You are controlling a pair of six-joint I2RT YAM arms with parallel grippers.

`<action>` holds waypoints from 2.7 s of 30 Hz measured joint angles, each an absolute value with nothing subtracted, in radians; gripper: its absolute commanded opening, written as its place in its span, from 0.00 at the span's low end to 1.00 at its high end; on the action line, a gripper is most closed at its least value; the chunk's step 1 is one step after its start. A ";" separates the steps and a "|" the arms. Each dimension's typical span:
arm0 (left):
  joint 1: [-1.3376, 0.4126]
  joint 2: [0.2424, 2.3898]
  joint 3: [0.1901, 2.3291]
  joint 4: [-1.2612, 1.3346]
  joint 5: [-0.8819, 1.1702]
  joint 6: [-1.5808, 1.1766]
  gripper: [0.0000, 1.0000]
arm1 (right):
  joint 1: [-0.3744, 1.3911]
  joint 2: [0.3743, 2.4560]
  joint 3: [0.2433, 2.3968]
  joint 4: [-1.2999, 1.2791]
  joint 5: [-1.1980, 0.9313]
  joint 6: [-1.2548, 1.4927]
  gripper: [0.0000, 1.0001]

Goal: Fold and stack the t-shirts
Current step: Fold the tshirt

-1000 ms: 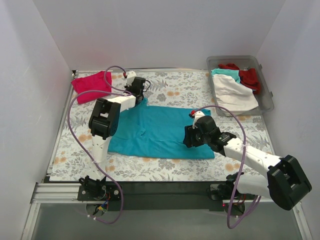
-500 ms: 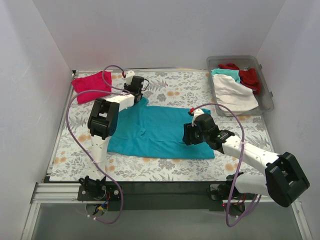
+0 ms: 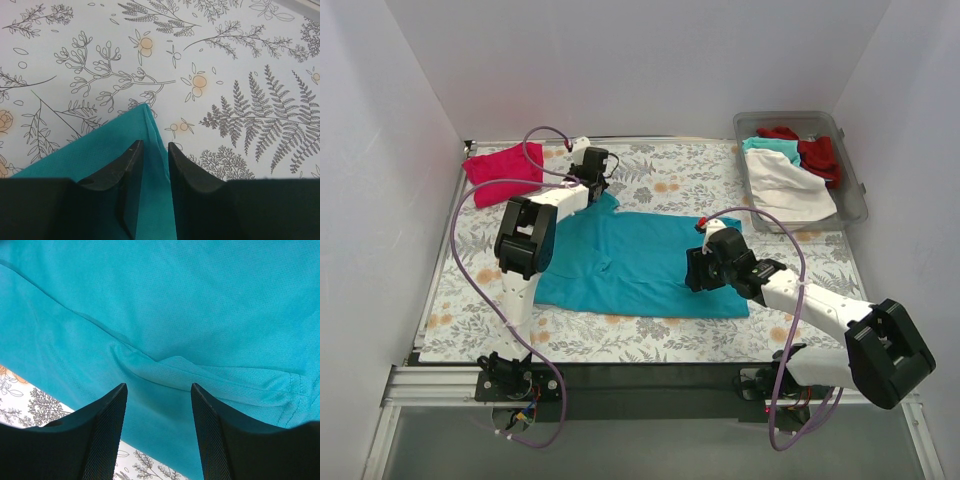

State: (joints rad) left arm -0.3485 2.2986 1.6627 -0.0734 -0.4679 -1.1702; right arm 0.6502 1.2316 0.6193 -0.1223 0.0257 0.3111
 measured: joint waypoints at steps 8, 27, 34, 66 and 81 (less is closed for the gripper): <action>-0.349 2.304 1.694 -0.084 -0.458 -1.168 0.26 | 0.650 1.262 0.619 -0.122 0.027 0.311 0.49; -0.356 2.323 1.702 -0.121 -0.459 -1.157 0.00 | 0.650 1.265 0.619 -0.122 0.028 0.310 0.50; -0.357 2.323 1.683 -0.105 -0.475 -1.156 0.00 | 0.650 1.272 0.639 -0.126 0.071 0.308 0.51; -0.356 1.786 1.067 0.117 -0.554 -1.187 0.00 | 0.350 1.815 1.203 -0.193 0.392 0.176 0.53; -0.356 1.773 1.019 0.128 -0.554 -1.187 0.00 | 0.313 1.920 1.242 -0.223 0.398 0.176 0.41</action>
State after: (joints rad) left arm -0.3565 1.7725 1.0195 0.1284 -0.5541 -1.1866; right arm 0.3134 1.9198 1.2423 -0.2234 0.3985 0.1761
